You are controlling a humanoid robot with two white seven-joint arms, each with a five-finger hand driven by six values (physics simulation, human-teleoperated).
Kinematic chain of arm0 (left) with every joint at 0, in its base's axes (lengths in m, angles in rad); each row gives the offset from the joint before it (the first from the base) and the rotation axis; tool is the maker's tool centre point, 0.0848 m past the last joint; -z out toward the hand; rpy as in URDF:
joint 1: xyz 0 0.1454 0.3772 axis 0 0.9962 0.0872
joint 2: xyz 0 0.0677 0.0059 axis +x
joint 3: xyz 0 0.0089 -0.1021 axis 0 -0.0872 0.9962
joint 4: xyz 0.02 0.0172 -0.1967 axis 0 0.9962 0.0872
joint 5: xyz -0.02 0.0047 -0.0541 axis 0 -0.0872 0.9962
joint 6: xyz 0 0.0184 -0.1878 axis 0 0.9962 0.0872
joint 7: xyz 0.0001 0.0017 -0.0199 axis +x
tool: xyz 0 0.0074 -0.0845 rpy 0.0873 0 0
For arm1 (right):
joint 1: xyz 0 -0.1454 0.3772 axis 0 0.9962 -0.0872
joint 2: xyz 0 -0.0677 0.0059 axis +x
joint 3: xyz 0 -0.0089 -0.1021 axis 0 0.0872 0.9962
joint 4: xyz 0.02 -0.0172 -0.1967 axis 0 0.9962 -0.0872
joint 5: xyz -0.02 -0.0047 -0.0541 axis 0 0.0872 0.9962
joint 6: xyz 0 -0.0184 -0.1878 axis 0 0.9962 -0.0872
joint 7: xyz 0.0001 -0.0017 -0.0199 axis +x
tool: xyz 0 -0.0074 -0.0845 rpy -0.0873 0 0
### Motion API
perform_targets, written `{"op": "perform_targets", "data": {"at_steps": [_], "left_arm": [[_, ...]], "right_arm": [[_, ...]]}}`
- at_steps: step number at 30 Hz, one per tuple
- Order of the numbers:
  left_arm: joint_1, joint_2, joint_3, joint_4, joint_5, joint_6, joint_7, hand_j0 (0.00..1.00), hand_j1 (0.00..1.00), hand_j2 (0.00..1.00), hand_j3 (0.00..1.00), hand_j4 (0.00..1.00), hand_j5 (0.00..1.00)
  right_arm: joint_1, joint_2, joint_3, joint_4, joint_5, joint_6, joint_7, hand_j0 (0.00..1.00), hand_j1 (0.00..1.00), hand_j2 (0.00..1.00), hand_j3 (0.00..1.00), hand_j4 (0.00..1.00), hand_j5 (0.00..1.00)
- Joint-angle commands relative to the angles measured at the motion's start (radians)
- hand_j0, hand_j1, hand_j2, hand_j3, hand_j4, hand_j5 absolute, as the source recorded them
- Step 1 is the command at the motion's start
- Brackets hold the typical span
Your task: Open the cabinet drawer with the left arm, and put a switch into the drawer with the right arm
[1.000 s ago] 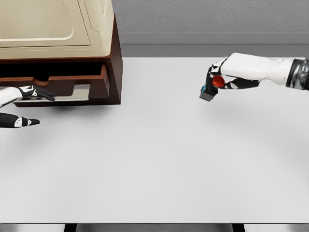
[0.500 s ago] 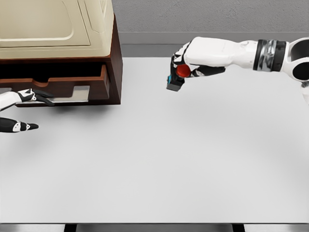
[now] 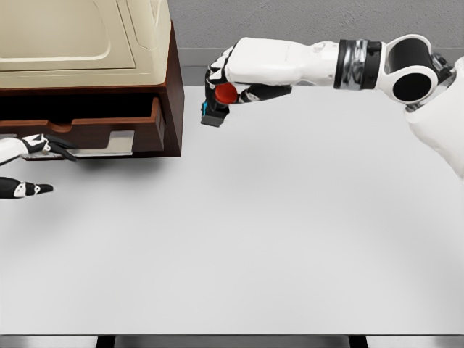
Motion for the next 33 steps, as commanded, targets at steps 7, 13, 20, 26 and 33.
{"op": "perform_targets", "data": {"at_steps": [7,13,20,26,33], "left_arm": [[-0.003,0.001,0.029,0.012,0.023,0.003,0.0,0.75,0.75,0.75,0.75,0.75,0.75],[-0.002,-0.028,0.025,0.023,0.023,0.003,0.0,0.74,0.74,0.74,0.74,0.74,0.74],[0.014,-0.022,0.02,0.012,0.023,0.003,-0.002,0.69,0.69,0.69,0.69,0.69,0.69],[0.029,-0.016,0.025,0.009,0.023,0.003,-0.002,0.67,0.67,0.67,0.67,0.67,0.67],[0.043,-0.016,0.026,0.002,0.023,0.003,-0.002,0.67,0.67,0.67,0.67,0.67,0.67]], "right_arm": [[-0.035,0.111,-0.001,0.104,-0.005,0.004,0.0,0.44,0.44,0.44,0.44,0.44,0.44],[-0.06,0.133,-0.002,0.158,-0.002,0.004,0.0,0.44,0.44,0.44,0.44,0.44,0.44],[-0.084,0.188,-0.001,0.189,-0.004,0.004,0.0,0.44,0.44,0.44,0.44,0.44,0.44],[-0.084,0.203,-0.001,0.195,-0.004,0.004,0.0,0.44,0.44,0.44,0.44,0.44,0.44],[-0.074,0.206,-0.01,0.193,-0.007,0.004,0.0,0.43,0.43,0.43,0.43,0.43,0.43]]}}
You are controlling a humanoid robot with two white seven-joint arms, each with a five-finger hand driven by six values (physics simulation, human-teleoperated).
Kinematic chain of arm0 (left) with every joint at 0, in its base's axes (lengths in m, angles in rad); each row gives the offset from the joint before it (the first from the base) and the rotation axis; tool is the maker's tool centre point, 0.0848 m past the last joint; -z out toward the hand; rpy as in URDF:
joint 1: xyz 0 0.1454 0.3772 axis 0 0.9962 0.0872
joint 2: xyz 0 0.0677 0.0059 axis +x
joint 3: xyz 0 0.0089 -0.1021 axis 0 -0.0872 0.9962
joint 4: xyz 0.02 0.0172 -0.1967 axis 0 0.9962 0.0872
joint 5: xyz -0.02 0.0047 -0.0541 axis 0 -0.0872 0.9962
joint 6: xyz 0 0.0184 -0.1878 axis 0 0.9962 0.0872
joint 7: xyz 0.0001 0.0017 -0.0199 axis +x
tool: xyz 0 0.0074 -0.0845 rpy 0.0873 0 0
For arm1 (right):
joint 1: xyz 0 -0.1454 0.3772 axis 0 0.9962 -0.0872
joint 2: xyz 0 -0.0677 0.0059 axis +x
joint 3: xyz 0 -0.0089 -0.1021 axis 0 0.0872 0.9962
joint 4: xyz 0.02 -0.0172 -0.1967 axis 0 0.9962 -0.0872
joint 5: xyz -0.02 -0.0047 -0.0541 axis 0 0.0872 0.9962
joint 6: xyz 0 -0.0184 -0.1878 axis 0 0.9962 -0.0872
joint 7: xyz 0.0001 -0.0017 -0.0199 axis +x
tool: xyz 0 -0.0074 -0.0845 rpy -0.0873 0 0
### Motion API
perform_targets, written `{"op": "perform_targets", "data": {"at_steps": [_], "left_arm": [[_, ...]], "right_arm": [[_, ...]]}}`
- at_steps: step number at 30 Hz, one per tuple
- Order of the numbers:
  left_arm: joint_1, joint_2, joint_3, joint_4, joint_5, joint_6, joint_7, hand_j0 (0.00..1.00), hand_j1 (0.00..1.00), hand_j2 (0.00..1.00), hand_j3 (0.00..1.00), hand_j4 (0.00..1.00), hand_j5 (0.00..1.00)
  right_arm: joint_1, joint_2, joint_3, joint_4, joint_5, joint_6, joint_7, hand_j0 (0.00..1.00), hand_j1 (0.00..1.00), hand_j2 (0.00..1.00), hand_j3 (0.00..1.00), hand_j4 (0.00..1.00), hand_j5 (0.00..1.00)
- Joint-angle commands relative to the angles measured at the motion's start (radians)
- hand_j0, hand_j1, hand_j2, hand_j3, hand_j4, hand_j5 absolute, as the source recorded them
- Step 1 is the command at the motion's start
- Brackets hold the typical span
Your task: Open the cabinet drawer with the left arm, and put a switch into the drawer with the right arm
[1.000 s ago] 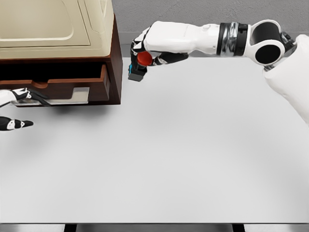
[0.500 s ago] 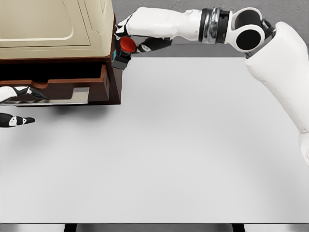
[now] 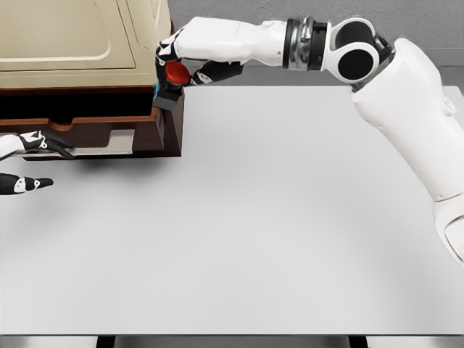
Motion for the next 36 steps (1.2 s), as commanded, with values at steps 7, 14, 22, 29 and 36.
{"op": "perform_targets", "data": {"at_steps": [7,14,22,29,36], "left_arm": [[0.008,0.011,-0.009,-0.009,-0.027,-0.006,-0.01,0.66,0.66,0.66,0.66,0.66,0.66],[0.022,0.024,-0.009,-0.03,-0.027,-0.006,-0.01,0.66,0.66,0.66,0.66,0.66,0.66],[0.026,0.04,-0.017,-0.05,-0.027,-0.006,-0.01,0.65,0.65,0.65,0.65,0.65,0.65],[0.045,0.047,-0.009,-0.059,-0.027,-0.006,-0.008,0.64,0.64,0.64,0.64,0.64,0.64],[0.054,0.057,-0.009,-0.073,-0.027,-0.006,-0.01,0.64,0.64,0.64,0.64,0.64,0.64]], "right_arm": [[0.003,0.008,-0.006,0.001,-0.01,0.004,0.0,0.43,0.43,0.43,0.43,0.43,0.43],[0.003,0.008,-0.006,-0.001,-0.01,0.004,0.0,0.43,0.43,0.43,0.43,0.43,0.43],[0.005,0.016,-0.007,-0.027,-0.012,0.004,0.0,0.43,0.43,0.43,0.43,0.43,0.43],[0.017,0.017,-0.007,-0.096,-0.013,0.004,0.0,0.43,0.43,0.43,0.43,0.43,0.43],[0.021,0.03,-0.007,-0.097,-0.013,0.004,0.0,0.43,0.43,0.43,0.43,0.43,0.43]]}}
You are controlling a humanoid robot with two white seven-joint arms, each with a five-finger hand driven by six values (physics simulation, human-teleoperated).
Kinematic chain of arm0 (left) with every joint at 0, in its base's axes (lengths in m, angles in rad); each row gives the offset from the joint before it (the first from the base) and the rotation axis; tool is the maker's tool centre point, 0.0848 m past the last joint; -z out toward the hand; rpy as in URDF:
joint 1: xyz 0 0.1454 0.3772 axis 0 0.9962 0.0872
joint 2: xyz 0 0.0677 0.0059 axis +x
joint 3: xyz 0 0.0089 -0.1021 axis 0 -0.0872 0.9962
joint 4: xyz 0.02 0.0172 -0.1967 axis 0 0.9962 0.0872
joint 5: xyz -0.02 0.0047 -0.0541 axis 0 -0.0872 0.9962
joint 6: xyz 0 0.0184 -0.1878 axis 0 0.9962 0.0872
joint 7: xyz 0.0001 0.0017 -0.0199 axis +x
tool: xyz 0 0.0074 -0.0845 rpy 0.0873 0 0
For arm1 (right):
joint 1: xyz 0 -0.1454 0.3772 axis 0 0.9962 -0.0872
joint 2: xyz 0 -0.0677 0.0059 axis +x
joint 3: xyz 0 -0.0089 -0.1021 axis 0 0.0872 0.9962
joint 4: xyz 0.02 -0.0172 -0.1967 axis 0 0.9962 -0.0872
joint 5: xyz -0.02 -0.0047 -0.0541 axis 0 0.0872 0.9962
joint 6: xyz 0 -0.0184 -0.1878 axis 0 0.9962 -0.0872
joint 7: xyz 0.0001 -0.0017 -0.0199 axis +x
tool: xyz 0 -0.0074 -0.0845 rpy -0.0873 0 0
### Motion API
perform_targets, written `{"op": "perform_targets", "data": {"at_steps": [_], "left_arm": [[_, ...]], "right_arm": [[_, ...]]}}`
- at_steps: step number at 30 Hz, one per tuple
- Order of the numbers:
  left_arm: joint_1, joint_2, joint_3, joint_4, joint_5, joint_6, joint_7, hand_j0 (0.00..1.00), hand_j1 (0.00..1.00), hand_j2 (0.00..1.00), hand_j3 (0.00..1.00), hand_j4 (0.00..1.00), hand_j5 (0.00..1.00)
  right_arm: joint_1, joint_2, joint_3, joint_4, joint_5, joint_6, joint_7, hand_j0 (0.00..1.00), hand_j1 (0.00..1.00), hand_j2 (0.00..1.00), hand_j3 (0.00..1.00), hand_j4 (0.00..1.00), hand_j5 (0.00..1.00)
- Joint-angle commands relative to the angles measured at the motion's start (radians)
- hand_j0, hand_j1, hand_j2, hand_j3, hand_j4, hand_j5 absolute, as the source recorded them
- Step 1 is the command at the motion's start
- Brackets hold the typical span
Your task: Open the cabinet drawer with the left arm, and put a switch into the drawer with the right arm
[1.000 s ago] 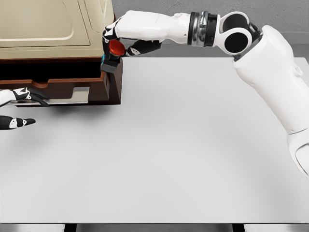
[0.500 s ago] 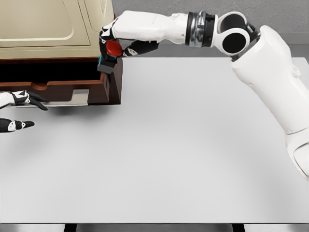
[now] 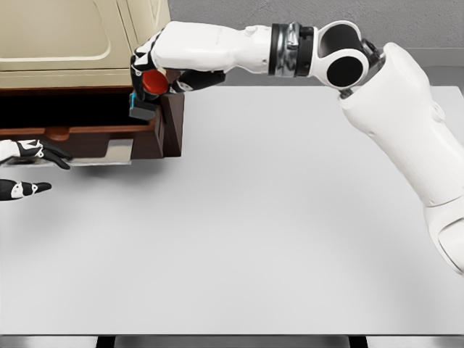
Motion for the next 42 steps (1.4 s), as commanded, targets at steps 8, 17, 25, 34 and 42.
{"op": "perform_targets", "data": {"at_steps": [8,17,25,34,42], "left_arm": [[0.013,0.016,-0.027,-0.026,-0.083,-0.016,-0.021,0.64,0.64,0.64,0.64,0.64,0.64],[0.026,0.024,-0.025,-0.049,-0.083,-0.016,-0.023,0.64,0.64,0.64,0.64,0.64,0.64],[0.022,0.047,-0.024,-0.05,-0.081,-0.016,-0.021,0.68,0.68,0.68,0.68,0.68,0.68],[0.016,0.081,0.028,-0.049,-0.063,-0.016,-0.021,0.69,0.69,0.69,0.69,0.69,0.69],[0.017,0.082,0.079,-0.044,-0.055,-0.016,-0.021,0.69,0.69,0.69,0.69,0.69,0.69]], "right_arm": [[-0.003,0.006,0.0,0.009,-0.007,0.004,0.0,0.43,0.43,0.43,0.43,0.43,0.43],[-0.006,0.041,-0.001,0.052,-0.002,0.004,0.0,0.44,0.44,0.44,0.44,0.44,0.44],[-0.015,0.083,0.0,0.123,0.004,0.004,0.0,0.44,0.44,0.44,0.44,0.44,0.44],[-0.017,0.117,-0.009,0.161,0.01,0.004,0.0,0.59,0.59,0.59,0.59,0.59,0.59],[-0.034,0.152,-0.049,0.231,0.033,0.004,0.0,0.63,0.63,0.63,0.63,0.63,0.63]]}}
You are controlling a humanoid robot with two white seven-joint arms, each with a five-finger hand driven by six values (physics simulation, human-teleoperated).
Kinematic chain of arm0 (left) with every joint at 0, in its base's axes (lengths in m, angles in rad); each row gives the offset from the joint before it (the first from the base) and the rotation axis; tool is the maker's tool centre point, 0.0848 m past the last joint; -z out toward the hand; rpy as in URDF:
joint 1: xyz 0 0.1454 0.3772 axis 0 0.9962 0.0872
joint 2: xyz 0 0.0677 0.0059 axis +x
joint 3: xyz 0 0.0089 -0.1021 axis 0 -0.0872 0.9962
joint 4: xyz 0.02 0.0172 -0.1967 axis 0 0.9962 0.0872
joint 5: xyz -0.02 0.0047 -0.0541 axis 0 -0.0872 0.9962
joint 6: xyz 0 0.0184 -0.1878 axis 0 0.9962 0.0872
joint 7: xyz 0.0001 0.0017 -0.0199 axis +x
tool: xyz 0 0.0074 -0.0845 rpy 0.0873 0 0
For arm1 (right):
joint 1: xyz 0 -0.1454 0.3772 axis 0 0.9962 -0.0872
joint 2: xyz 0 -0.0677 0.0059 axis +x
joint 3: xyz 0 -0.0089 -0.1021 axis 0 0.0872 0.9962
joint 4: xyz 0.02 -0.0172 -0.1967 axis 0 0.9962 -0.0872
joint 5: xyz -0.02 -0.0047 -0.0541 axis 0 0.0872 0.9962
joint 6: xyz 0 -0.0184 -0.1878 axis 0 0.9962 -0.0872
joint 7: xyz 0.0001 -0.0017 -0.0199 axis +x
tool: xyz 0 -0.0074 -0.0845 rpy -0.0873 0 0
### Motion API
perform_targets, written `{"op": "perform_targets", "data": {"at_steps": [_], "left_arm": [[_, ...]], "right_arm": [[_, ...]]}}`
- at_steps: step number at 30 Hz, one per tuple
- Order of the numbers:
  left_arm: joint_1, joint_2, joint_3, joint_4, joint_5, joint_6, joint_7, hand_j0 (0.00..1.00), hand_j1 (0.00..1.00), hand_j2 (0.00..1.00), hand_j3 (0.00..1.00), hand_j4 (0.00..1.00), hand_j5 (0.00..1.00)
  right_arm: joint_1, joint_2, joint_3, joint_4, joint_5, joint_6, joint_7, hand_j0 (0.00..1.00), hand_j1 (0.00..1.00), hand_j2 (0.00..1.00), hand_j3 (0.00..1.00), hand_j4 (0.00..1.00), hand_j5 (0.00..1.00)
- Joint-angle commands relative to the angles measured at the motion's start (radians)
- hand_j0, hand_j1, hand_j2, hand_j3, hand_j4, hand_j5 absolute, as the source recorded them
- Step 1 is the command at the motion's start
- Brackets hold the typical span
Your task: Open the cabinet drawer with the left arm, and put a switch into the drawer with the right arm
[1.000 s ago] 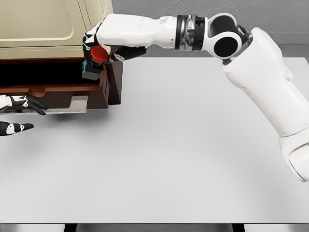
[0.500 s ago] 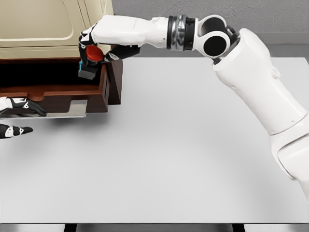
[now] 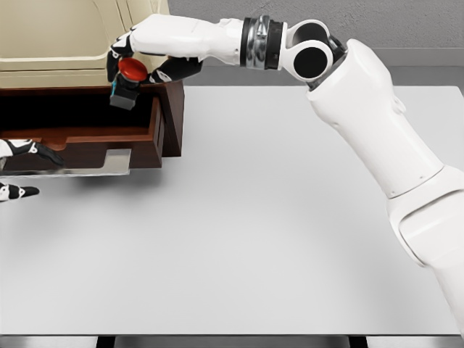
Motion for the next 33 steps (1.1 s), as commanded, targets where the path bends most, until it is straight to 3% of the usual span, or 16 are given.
{"op": "perform_targets", "data": {"at_steps": [1,3,14,16,17,19,21,25,26,32,33], "left_arm": [[0.0,0.003,0.014,0.0,0.01,0.001,0.0,0.67,0.67,0.67,0.67,0.67,0.67],[0.0,0.021,0.016,-0.004,0.009,0.001,0.0,0.66,0.66,0.66,0.66,0.66,0.66],[0.011,0.066,0.012,-0.018,0.006,0.001,-0.001,0.63,0.63,0.63,0.63,0.63,0.63],[0.012,0.069,0.012,-0.021,0.001,0.001,-0.001,0.63,0.63,0.63,0.63,0.63,0.63],[0.011,0.06,0.017,-0.024,-0.002,0.001,-0.009,0.63,0.63,0.63,0.63,0.63,0.63],[-0.001,0.034,0.034,-0.034,-0.004,0.001,-0.032,0.63,0.63,0.63,0.63,0.63,0.63],[0.003,0.004,0.085,-0.035,-0.005,0.001,-0.04,0.63,0.63,0.63,0.63,0.63,0.63],[-0.004,-0.012,0.127,-0.037,-0.005,0.001,-0.04,0.64,0.64,0.64,0.64,0.64,0.64],[-0.006,-0.025,0.144,-0.037,-0.005,0.001,-0.041,0.64,0.64,0.64,0.64,0.64,0.64],[-0.011,-0.062,0.18,-0.037,-0.008,0.001,-0.041,0.64,0.64,0.64,0.64,0.64,0.64],[-0.012,-0.074,0.189,-0.037,-0.024,0.001,-0.041,0.64,0.64,0.64,0.64,0.64,0.64]], "right_arm": [[0.0,0.007,-0.006,0.013,-0.004,0.003,0.0,0.78,0.78,0.78,0.78,0.78,0.78],[0.0,0.012,-0.008,0.01,0.002,0.003,0.0,0.88,0.88,0.88,0.88,0.88,0.88],[0.006,0.012,-0.008,-0.007,0.004,0.003,0.0,0.87,0.87,0.87,0.87,0.87,0.87],[0.014,0.001,-0.009,-0.07,0.002,0.003,0.0,0.86,0.86,0.86,0.86,0.86,0.86],[0.029,-0.031,-0.012,-0.151,-0.002,0.003,0.0,0.87,0.87,0.87,0.87,0.87,0.87],[0.146,-0.155,-0.074,-0.395,-0.021,0.003,0.0,0.9,0.9,0.9,0.9,0.9,0.9],[0.259,-0.339,-0.144,-0.559,-0.102,0.003,0.0,0.95,0.95,0.95,0.95,0.95,0.95],[0.38,-0.674,-0.302,-0.575,-0.315,0.003,0.0,1.0,1.0,1.0,1.0,1.0,1.0],[0.405,-0.711,-0.328,-0.571,-0.326,0.003,0.0,1.0,1.0,1.0,1.0,1.0,1.0],[0.417,-0.734,-0.311,-0.55,-0.318,0.003,0.0,1.0,1.0,1.0,1.0,1.0,1.0],[0.407,-0.779,-0.256,-0.558,-0.318,0.003,0.0,1.0,1.0,1.0,1.0,1.0,1.0]]}}
